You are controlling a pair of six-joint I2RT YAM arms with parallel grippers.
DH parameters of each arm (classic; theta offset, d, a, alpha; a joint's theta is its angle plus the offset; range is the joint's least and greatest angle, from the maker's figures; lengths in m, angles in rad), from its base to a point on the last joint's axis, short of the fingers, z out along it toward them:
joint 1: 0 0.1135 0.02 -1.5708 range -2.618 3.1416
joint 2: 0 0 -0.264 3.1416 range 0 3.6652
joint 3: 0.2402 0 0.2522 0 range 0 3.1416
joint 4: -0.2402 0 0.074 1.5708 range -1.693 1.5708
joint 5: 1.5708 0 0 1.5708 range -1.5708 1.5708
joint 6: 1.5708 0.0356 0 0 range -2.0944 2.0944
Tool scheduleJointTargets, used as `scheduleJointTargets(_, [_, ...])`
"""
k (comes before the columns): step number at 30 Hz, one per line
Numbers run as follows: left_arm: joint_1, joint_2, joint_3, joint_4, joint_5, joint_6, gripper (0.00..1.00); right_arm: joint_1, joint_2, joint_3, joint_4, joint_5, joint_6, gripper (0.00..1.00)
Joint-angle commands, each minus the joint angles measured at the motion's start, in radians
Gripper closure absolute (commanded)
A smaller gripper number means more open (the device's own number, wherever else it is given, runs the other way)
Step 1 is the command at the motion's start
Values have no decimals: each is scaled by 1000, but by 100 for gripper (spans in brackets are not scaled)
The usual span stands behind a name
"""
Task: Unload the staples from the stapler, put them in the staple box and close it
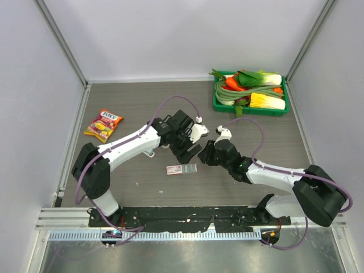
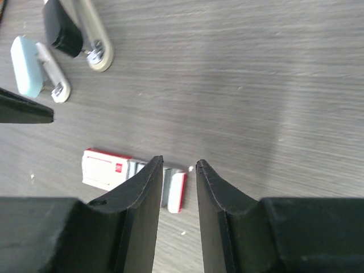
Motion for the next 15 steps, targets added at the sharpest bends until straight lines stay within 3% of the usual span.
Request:
scheduleJointTargets(1, [33, -54, -91, -12, 27, 20, 25, 55, 28, 24, 96, -59, 81, 64])
scheduleJointTargets(6, [124, -57, -189, 8, 53, 51, 31, 100, 70, 15, 147, -69, 110, 65])
scheduleJointTargets(15, [135, -46, -246, 61, 53, 73, 37, 127, 68, 4, 141, -61, 136, 66])
